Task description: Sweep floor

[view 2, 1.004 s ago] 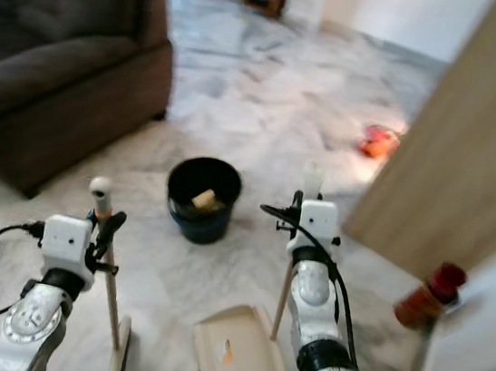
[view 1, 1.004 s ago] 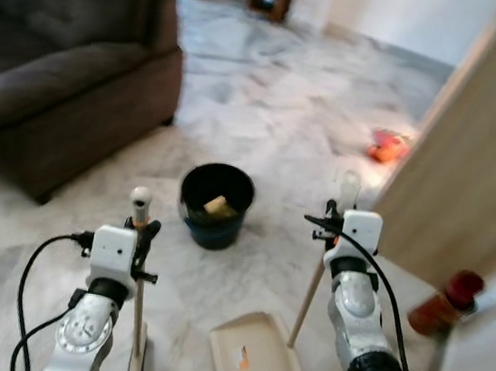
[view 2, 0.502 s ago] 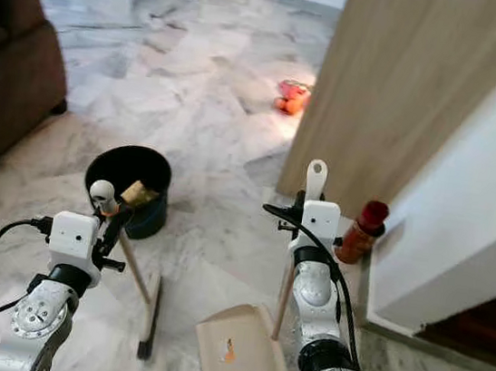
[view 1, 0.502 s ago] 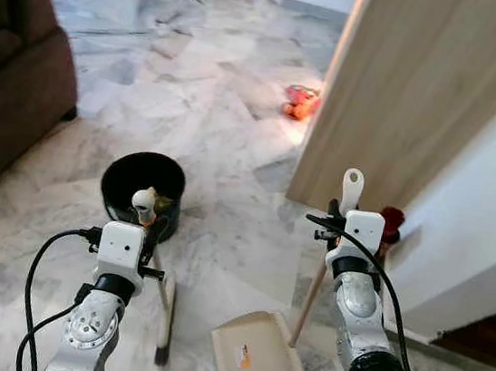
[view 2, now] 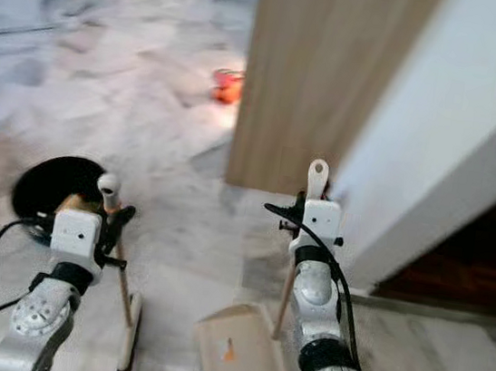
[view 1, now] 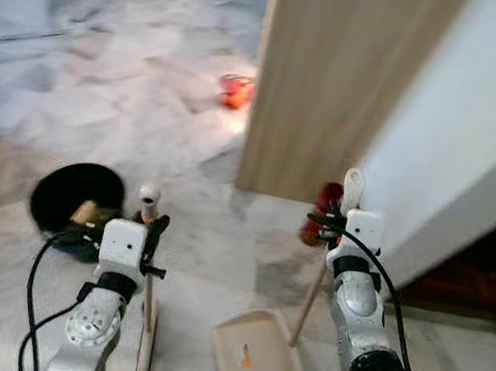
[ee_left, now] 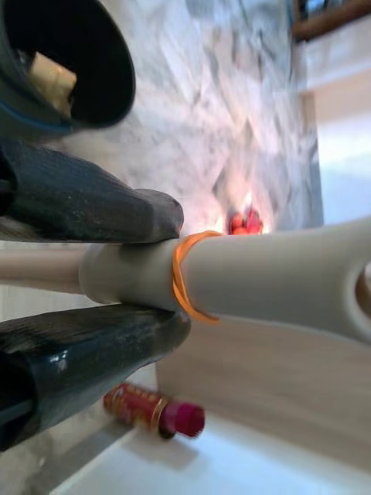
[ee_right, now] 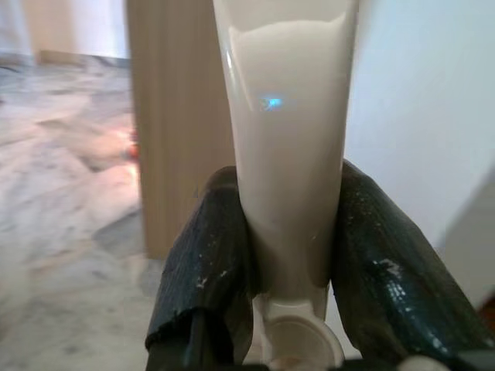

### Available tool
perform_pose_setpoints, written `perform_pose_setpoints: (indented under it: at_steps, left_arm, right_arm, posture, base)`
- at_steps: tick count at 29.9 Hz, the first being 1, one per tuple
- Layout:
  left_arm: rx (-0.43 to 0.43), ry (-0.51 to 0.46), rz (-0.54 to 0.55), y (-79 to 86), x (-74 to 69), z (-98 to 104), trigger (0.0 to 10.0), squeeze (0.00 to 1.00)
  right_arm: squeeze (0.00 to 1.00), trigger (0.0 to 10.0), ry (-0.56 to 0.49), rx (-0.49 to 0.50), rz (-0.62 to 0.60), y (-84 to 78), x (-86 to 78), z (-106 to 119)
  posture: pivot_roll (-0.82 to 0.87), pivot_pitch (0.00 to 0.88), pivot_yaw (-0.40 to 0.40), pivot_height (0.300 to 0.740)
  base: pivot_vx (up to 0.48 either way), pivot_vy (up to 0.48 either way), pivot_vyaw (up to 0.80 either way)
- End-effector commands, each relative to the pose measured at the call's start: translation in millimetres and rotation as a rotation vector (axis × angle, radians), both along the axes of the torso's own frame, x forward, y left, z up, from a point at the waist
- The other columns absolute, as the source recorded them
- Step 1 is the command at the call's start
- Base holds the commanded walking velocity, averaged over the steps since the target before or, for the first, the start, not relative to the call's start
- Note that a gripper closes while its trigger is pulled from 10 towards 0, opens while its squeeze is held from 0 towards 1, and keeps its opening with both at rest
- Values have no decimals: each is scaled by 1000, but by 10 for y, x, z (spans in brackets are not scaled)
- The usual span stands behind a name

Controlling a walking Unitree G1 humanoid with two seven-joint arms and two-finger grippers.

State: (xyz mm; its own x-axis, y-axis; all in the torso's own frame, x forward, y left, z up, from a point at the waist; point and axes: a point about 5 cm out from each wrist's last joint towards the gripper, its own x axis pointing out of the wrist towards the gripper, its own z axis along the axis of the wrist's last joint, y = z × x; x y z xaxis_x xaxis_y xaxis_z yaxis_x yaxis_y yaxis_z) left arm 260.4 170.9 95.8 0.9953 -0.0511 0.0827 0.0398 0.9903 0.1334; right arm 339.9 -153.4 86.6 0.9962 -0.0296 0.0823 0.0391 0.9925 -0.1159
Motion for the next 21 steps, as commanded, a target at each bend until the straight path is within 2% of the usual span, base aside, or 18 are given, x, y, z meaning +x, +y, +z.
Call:
perform_pose_setpoints:
  at_steps: [1,6,13,21]
  left_arm:
    - [12,-25,-4,-18,0,43,10000,0]
    - [11,-26,-7,-21,-2,44,10000,0]
    - [9,-25,-10,-25,-3,46,10000,0]
    - [13,-24,-10,-27,-1,47,10000,0]
  right_arm:
    - [0,10000,-7,17,5,34,9,18]
    - [0,10000,-8,18,6,39,8,17]
    - [0,10000,-9,16,4,40,5,16]
    - [0,10000,-6,17,0,33,7,14]
  posture:
    - [137,100,-45,740]
    - [136,99,-43,740]
    - [135,103,-43,740]
    - [135,110,-42,740]
  base:
    - [0,-262,-800]
    - [0,-261,-800]
    - [0,0,-800]
    - [0,-269,-800]
